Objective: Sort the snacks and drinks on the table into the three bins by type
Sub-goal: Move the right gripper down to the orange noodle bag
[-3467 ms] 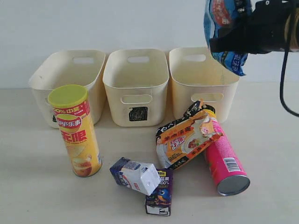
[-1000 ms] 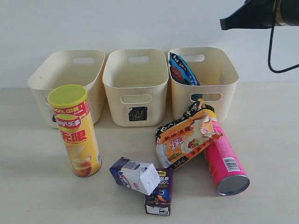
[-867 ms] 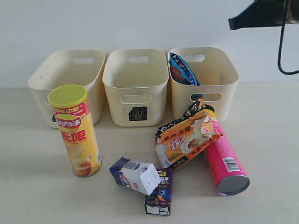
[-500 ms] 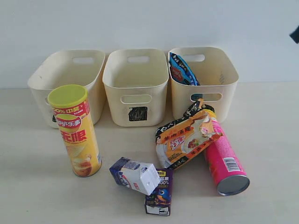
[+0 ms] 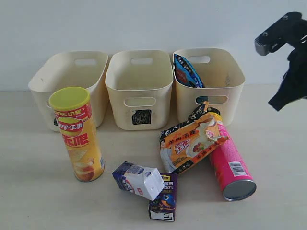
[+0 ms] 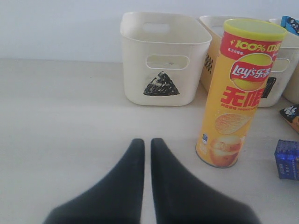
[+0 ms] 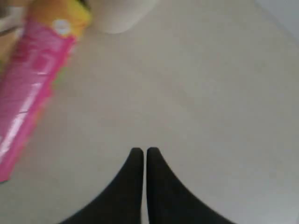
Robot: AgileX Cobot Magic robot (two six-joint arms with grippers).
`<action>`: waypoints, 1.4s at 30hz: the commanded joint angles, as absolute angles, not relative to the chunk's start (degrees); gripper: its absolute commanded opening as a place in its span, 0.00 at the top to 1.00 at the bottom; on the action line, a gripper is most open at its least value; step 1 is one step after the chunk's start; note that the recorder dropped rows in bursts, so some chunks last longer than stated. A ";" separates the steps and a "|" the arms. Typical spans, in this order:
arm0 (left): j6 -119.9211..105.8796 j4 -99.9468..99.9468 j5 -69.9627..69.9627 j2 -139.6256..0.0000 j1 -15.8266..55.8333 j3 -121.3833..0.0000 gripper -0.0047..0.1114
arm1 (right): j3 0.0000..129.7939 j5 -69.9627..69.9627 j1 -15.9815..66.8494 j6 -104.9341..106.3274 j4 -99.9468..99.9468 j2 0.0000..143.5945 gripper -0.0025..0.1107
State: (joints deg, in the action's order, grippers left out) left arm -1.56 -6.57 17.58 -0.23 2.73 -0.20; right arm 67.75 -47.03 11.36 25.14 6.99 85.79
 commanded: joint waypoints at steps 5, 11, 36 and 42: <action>-0.87 -6.84 16.96 0.00 2.55 0.00 0.92 | 67.45 -57.59 12.59 49.30 -19.76 85.26 0.98; -0.87 -6.84 16.96 0.00 2.55 0.00 0.92 | 64.00 -52.58 19.26 42.43 -20.03 85.26 0.97; -0.87 -6.84 16.96 0.00 2.55 0.00 0.92 | 63.61 -32.87 19.93 11.40 -24.36 99.92 0.18; -0.87 -6.84 16.96 0.00 2.55 0.00 0.92 | 63.61 -32.43 19.93 16.35 -32.11 100.63 0.30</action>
